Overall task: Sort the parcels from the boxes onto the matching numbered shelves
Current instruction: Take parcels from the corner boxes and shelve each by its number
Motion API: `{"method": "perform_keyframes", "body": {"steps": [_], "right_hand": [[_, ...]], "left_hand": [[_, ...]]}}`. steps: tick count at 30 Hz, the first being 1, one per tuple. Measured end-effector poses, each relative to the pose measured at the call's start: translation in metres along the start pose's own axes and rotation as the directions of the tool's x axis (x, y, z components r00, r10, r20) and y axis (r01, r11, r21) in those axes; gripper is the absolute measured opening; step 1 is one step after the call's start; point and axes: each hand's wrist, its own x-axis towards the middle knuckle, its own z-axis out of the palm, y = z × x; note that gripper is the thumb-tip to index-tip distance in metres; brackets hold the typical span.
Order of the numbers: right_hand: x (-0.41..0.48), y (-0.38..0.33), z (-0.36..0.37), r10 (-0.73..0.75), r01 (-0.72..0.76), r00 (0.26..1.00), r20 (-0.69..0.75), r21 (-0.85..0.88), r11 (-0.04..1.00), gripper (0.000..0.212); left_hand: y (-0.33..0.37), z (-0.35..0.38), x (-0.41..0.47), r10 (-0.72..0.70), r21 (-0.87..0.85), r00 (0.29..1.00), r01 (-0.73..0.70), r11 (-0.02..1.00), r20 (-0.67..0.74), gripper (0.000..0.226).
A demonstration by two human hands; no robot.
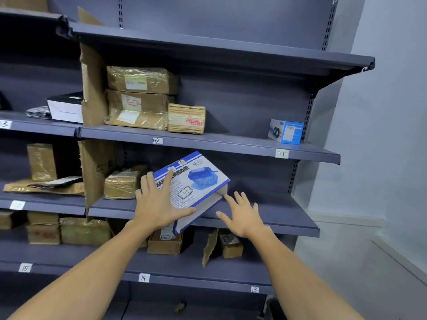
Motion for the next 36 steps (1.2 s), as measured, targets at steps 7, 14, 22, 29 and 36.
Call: {"method": "perform_keyframes", "body": {"steps": [7,14,22,29,36], "right_hand": [[0.042,-0.01,0.021,-0.059,0.06,0.997,0.045,-0.02,0.998,0.073],[0.109,-0.011,0.056,-0.094,0.093,0.994,0.06,0.02,0.995,0.076],[0.183,-0.004,0.106,-0.122,0.111,0.98,0.157,0.075,0.991,0.078],[0.214,-0.016,0.146,-0.141,0.121,0.951,0.274,0.091,0.988,0.078],[0.223,-0.022,0.16,-0.099,0.077,0.934,0.344,0.075,0.994,0.102]], "left_hand": [[-0.024,0.028,0.018,-0.169,0.106,0.977,0.156,0.982,0.13,0.132],[-0.041,0.066,0.064,-0.28,0.197,0.944,0.245,0.949,0.176,0.13],[-0.055,0.12,0.121,-0.38,0.24,0.906,0.332,0.912,0.19,0.128],[-0.053,0.138,0.156,-0.41,0.278,0.889,0.349,0.895,0.203,0.125],[-0.08,0.147,0.143,0.141,0.12,0.987,-0.131,0.984,-0.076,0.087]]}}
